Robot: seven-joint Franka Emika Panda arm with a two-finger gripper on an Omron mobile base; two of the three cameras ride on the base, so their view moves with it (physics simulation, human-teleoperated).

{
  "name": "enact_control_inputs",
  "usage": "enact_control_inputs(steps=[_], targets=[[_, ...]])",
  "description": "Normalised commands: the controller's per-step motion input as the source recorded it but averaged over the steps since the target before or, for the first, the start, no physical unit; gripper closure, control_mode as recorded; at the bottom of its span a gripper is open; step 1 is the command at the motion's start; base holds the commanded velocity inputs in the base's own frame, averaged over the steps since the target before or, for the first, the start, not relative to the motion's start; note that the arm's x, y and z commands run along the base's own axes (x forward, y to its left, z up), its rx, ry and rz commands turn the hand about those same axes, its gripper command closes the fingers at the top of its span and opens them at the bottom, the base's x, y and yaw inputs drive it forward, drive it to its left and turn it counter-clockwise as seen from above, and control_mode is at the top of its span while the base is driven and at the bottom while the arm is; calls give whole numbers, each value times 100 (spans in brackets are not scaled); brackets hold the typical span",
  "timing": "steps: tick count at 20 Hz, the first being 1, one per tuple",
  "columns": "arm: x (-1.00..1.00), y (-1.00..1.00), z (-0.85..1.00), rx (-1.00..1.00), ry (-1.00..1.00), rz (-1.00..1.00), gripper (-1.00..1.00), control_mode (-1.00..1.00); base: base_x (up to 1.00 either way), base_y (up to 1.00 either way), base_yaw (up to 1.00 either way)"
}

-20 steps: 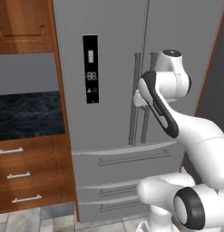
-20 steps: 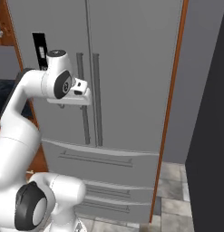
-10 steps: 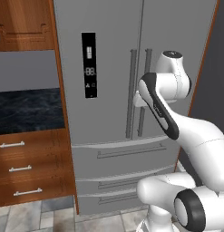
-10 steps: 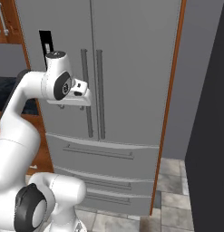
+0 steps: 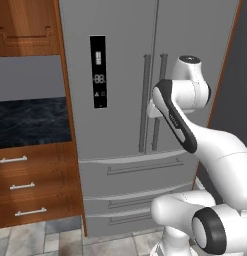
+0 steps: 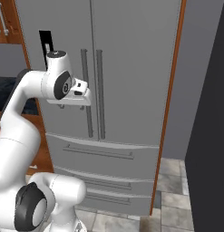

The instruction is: Retrieve the sausage and cheese from the fridge and place them on the cutting board on the counter.

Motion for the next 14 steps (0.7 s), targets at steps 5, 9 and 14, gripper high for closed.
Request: enact_control_inputs(steps=[5,9,14], targets=[[0,0,0,0,0,0,-100,-100,0,0,0],[0,0,0,0,0,0,-100,-100,0,0,0],[4,-2,-14,-2,-3,0,-100,-100,0,0,0]])
